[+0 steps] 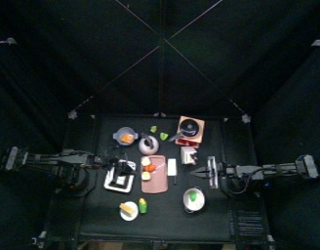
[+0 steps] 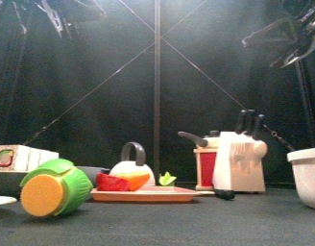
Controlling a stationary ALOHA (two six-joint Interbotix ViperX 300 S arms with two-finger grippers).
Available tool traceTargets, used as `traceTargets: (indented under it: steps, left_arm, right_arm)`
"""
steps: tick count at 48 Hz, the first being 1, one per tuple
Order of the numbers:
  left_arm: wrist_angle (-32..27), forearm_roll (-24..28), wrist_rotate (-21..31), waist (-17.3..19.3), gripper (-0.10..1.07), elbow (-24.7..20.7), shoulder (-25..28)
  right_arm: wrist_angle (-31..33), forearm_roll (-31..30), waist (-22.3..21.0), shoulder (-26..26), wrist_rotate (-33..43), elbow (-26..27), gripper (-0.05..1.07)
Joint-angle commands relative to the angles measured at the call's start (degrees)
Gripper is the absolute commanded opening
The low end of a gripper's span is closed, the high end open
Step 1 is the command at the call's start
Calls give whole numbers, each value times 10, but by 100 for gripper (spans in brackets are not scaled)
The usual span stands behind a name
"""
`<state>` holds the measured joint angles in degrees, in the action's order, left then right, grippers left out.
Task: Grab corn
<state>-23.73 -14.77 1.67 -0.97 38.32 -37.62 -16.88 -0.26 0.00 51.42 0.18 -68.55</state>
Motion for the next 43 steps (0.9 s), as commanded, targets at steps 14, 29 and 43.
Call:
traceTargets:
  steps: [14,29,43]
  left_arm:
    - [-210,126,118,-2,2,-126,89]
    - [-374,432,462,-88,2,-183,131]
    - [-410,569,736,-221,4,-202,230]
  right_arm:
    - [-2,1,-2,3,1,4,3]
    - [7,1,-2,4,1,1,3]
    - [10,0,-2,4,0,2,3]
